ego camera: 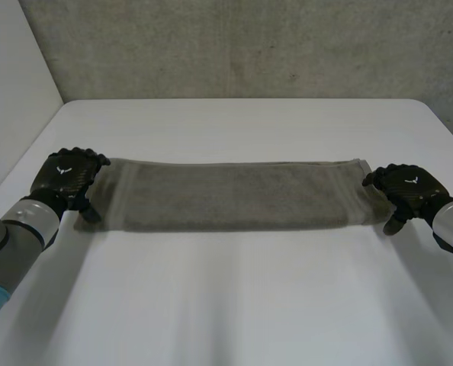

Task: Fold the towel.

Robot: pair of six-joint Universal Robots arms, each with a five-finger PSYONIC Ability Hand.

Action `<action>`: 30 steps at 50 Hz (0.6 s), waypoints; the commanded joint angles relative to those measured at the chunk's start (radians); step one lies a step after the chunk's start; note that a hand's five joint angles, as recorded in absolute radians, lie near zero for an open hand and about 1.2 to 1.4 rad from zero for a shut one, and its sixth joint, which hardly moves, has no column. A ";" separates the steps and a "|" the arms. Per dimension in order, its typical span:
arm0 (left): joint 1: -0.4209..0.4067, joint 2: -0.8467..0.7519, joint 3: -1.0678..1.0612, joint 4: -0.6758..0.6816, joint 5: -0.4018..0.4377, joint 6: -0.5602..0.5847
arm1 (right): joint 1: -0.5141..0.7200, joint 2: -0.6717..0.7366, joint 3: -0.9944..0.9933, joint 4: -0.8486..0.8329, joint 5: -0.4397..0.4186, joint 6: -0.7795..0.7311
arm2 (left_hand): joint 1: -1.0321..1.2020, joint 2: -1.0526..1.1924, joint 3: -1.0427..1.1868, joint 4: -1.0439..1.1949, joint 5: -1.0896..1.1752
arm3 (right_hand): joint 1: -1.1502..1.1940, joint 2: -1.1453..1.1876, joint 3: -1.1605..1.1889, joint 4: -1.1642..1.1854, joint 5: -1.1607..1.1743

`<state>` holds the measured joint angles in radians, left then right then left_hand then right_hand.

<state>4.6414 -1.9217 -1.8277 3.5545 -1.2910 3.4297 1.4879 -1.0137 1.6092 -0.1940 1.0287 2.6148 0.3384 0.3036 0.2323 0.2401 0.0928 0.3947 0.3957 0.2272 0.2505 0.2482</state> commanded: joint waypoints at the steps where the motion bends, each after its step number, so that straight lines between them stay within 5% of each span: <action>1: -0.003 0.007 -0.015 0.006 0.001 0.003 | 0.005 0.047 -0.020 -0.044 0.001 0.002 | -0.063 -0.028 -0.058 -0.066 0.008 | 0.218 0.217 -0.053 -0.076 0.190; 10: -0.001 0.016 -0.021 0.018 0.001 0.003 | 0.008 0.086 -0.049 -0.048 -0.001 -0.002 | -0.063 -0.028 -0.058 -0.066 0.008 | 0.451 0.450 -0.053 -0.076 0.423; 17: -0.001 0.017 -0.022 0.020 0.001 0.003 | 0.006 0.098 -0.066 -0.050 -0.001 -0.002 | -0.066 -0.031 -0.058 -0.066 0.005 | 0.949 0.948 -0.053 -0.076 0.921; 30: 0.000 0.018 -0.022 0.020 -0.001 0.003 | -0.080 0.096 -0.094 -0.035 -0.004 -0.001 | -0.066 -0.031 -0.058 -0.066 0.005 | 1.002 1.001 -0.053 -0.076 0.973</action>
<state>4.6411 -1.9049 -1.8510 3.5743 -1.2913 3.4330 1.4633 -0.8999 1.5213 -0.2390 1.0251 2.6127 0.3384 0.3036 0.2323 0.2401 0.0927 1.3069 1.2653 0.2272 0.2505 1.1545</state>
